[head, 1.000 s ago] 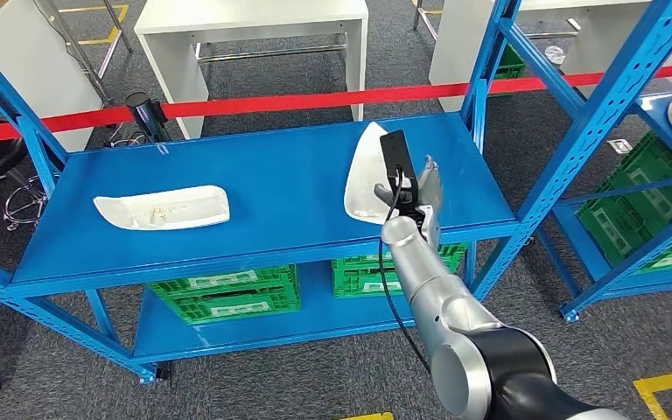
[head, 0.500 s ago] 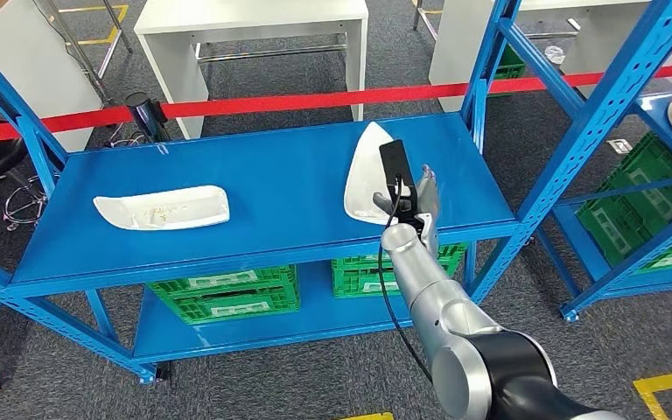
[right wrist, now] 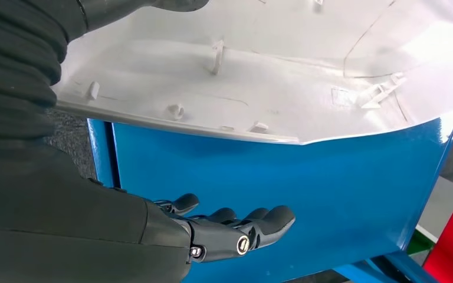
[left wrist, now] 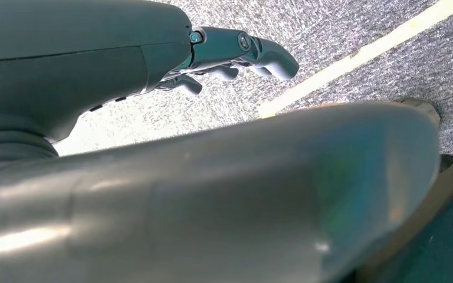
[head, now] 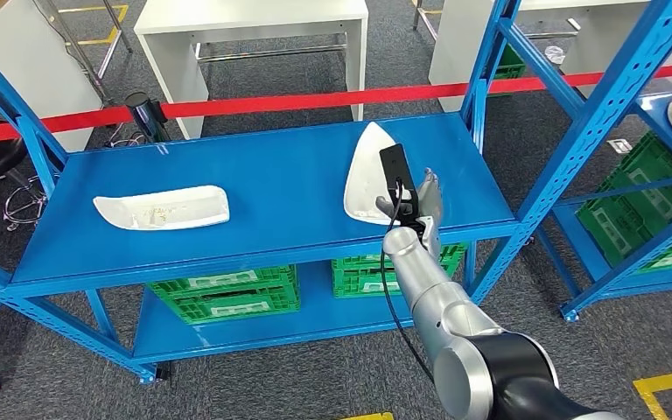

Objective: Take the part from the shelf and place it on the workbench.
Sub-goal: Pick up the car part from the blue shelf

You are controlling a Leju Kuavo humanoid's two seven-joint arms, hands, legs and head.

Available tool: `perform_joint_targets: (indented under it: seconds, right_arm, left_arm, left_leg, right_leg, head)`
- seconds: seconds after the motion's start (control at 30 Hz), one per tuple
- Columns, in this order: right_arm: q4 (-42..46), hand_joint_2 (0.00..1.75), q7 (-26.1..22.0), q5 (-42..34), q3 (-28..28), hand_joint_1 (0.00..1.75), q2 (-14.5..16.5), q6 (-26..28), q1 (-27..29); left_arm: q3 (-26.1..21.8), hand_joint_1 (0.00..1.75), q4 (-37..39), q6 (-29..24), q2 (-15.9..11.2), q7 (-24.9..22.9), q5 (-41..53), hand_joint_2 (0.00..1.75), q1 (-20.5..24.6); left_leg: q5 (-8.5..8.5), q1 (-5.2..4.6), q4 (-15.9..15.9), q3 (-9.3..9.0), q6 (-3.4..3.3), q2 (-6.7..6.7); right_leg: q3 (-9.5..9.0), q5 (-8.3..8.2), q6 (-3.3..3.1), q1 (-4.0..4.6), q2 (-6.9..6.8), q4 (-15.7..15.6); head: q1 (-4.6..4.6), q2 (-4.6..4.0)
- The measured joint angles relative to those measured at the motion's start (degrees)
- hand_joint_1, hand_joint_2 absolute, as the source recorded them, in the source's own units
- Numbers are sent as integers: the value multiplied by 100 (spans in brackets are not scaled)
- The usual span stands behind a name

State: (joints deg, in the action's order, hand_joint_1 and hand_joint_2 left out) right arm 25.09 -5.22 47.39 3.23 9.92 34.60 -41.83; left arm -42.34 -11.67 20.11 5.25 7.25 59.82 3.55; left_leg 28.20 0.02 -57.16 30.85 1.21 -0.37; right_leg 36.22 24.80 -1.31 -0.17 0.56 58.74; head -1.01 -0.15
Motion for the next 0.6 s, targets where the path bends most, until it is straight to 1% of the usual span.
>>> perform_joint_targets:
  seconds: [0.43, 0.47, 0.57, 0.6]
  right_arm:
    - [-3, 175, -11, -31, 28, 0, -26, -32, 0]
    - [-5, 175, -11, -39, 34, 21, -28, -34, 0]
    - [-16, 175, -27, -63, 43, 150, -32, -44, 0]
    - [-20, 175, -38, -69, 44, 172, -34, -47, 1]
  left_arm:
    - [0, 0, 0, 0, -4, -56, 13, 0, 4]
    - [0, 0, 0, 0, -4, -58, 13, 0, 5]
    - [0, 0, 0, 0, -4, -56, 13, 0, 6]
    - [0, 0, 0, 0, -4, -53, 13, 0, 6]
  left_leg:
    - [0, 0, 0, 0, 0, 0]
    - [0, 0, 0, 0, 0, 0]
    - [0, 0, 0, 0, 0, 0]
    - [0, 0, 0, 0, 0, 0]
  right_leg:
    - [0, 0, 0, 0, 0, 0]
    - [0, 0, 0, 0, 0, 0]
    - [0, 0, 0, 0, 0, 0]
    - [0, 0, 0, 0, 0, 0]
  head:
    - [0, 0]
    - [0, 0]
    - [0, 0]
    - [0, 0]
